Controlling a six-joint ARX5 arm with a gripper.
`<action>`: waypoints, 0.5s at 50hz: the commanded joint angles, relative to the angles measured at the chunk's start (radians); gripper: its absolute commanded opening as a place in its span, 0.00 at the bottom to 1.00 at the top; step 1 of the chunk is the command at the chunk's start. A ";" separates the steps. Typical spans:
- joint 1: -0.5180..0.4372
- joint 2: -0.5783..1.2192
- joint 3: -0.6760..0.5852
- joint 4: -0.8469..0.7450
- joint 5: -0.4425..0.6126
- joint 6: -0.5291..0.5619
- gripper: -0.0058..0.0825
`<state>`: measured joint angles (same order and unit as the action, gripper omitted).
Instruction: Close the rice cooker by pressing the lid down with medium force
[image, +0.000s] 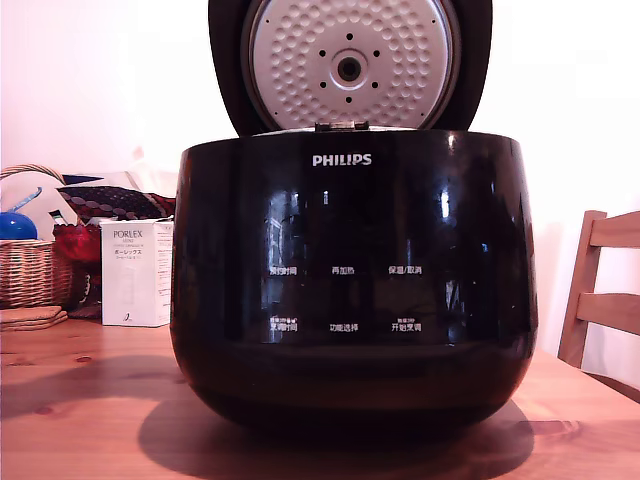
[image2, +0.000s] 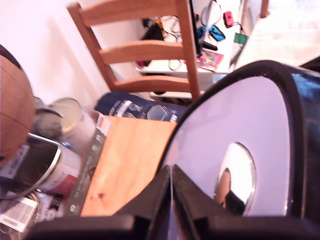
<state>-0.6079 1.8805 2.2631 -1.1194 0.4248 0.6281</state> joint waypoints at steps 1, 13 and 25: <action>-0.008 -0.002 -0.039 0.001 0.008 -0.014 0.04; -0.008 -0.003 -0.073 0.029 0.010 -0.082 0.04; -0.008 -0.025 -0.169 0.075 0.014 -0.178 0.04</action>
<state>-0.6079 1.8389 2.1551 -1.0527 0.4400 0.4660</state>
